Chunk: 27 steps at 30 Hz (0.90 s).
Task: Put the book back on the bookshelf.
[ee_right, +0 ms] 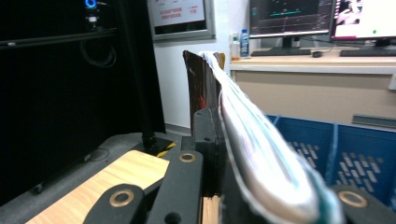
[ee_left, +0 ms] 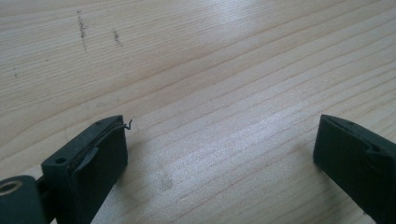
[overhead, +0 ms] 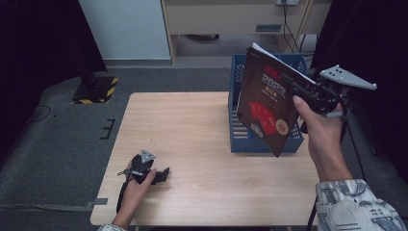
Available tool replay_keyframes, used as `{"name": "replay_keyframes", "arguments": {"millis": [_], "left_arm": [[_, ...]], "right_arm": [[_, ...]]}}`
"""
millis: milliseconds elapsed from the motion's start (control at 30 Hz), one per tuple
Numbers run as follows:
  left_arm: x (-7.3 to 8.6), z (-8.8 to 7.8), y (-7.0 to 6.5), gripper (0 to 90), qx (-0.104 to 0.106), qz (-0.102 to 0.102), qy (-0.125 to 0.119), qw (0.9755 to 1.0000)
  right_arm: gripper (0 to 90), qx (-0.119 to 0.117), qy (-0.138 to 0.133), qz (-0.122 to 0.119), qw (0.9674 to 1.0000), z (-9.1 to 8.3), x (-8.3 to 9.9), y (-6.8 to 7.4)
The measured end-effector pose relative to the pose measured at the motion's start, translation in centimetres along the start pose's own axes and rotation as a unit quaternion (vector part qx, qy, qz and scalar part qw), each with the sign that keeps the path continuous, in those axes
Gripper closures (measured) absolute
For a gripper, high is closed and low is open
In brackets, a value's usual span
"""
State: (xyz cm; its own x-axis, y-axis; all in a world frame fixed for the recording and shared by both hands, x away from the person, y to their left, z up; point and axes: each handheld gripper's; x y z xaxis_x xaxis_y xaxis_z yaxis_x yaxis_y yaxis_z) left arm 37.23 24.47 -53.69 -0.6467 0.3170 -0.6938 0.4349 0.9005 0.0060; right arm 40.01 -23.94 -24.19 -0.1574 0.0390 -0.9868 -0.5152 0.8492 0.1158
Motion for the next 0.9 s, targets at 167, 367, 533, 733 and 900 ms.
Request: {"name": "replay_keyframes", "arguments": {"millis": [167, 367, 533, 733, 900], "left_arm": [[0.0, 0.0, 0.0, 2.3, 0.000, 0.000, 0.000, 1.0000], [0.0, 0.0, 0.0, 2.3, 0.000, 0.000, 0.000, 1.0000], [0.0, 0.0, 0.0, 2.3, 0.000, 0.000, 0.000, 1.0000], [0.0, 0.0, 0.0, 2.3, 0.000, 0.000, 0.000, 1.0000], [0.0, 0.0, 0.0, 2.3, 0.000, 0.000, 0.000, 1.0000]], "right_arm": [[87.1, 0.014, -0.001, -0.002, 0.9999, -0.6, -0.1, -0.7], [87.0, 0.025, 0.000, -0.005, 0.9997, -1.1, 0.0, -1.3], [87.0, 0.033, 0.000, -0.003, 0.9995, -1.5, -0.1, -1.7], [87.1, 0.041, -0.001, -0.003, 0.9991, -1.8, 0.0, -2.2], [87.0, 0.047, -0.002, -0.002, 0.9989, -2.1, 0.0, -2.6]]}}
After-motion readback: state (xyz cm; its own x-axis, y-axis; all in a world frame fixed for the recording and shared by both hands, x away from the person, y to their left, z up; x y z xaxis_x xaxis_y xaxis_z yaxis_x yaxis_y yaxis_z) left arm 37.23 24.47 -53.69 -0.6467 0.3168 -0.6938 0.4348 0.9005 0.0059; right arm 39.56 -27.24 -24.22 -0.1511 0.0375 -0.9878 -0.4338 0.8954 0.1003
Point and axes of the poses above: each handheld gripper's, and its own axes: z roughly forward along the jaws, x roughly out of its underside, y roughly to its left, and after that the axes turned 1 degree about y, right-handed
